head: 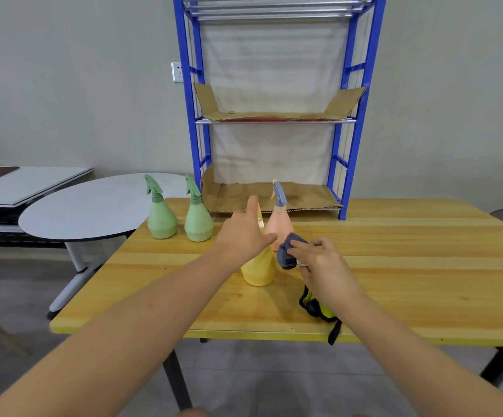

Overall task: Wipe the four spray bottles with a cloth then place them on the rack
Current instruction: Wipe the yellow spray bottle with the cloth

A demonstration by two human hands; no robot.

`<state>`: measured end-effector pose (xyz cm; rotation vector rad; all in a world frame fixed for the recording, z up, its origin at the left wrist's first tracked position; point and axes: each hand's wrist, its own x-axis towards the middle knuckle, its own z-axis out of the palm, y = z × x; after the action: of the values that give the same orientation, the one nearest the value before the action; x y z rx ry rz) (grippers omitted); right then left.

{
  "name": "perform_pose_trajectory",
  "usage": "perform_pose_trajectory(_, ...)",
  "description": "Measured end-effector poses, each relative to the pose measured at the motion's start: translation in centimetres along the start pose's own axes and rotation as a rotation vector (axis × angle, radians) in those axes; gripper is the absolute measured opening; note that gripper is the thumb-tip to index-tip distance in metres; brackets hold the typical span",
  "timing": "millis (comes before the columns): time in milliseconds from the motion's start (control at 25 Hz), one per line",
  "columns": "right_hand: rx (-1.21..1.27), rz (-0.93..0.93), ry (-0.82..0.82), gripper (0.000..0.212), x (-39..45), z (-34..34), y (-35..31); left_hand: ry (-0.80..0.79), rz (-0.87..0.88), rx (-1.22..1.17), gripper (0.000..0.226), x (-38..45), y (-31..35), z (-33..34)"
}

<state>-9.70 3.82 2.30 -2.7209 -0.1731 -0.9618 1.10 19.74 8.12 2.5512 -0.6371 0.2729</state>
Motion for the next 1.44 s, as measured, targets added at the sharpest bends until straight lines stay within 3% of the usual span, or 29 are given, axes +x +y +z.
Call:
perform_pose_trajectory(120,0.008,-0.026,-0.014,0.05,-0.1,0.2,-0.2,0.048,0.066,-0.139,0.071,-0.3,-1.3,0.8)
perform_pose_trajectory(280,-0.006,-0.142,-0.024,0.056,0.0,-0.1,-0.1,-0.067,0.066,-0.39,0.07,-0.1,-4.2,0.1)
perform_pose_trajectory(440,0.018,-0.301,-0.045,0.052,0.2,0.6,-0.6,-0.223,0.113,-0.614,0.03,0.4,-6.1,-0.6)
perform_pose_trajectory(520,0.038,-0.347,-0.081,0.046,0.5,1.2,-1.2,-0.198,0.13,-0.576,0.018,0.8,-6.3,-0.5)
perform_pose_trajectory(800,0.004,-0.405,-0.057,0.03,2.0,3.4,-2.6,-0.251,0.186,-0.388,0.028,3.1,-6.6,-1.1)
perform_pose_trajectory(920,0.01,-0.487,-0.176,0.031,0.8,4.7,-3.4,-0.278,0.193,-0.389,0.029,3.6,-7.0,-1.0)
perform_pose_trajectory(1040,-0.172,-0.664,-0.176,0.033,2.9,3.8,-3.3,-0.247,0.183,-0.351,0.029,3.5,-6.9,-1.0)
perform_pose_trajectory(1200,-0.369,-0.553,-0.119,0.024,3.4,4.0,-3.7,-0.209,0.215,-0.224,0.038,3.4,-5.6,-1.5)
perform_pose_trajectory(1240,-0.36,-0.682,-0.188,0.019,2.5,5.4,-3.7,-0.21,0.223,-0.209,0.038,3.4,-5.3,-1.6)
perform_pose_trajectory(1280,-0.108,-0.808,-0.304,0.018,1.7,5.9,-4.7,-0.217,0.231,-0.2,0.038,3.3,-5.1,-1.8)
perform_pose_trajectory(1320,0.289,-0.713,-0.413,0.02,0.8,6.9,-5.2,-0.224,0.233,-0.199,0.038,3.2,-5.1,-1.8)
perform_pose_trajectory(1360,0.496,-0.636,-0.474,0.021,0.7,7.4,-5.1,-0.229,0.232,-0.197,0.038,3.1,-5.1,-1.9)
perform_pose_trajectory(1440,-0.01,-0.757,-0.385,0.016,1.7,6.4,-4.7,-0.229,0.23,-0.199,0.037,3.1,-5.3,-1.9)
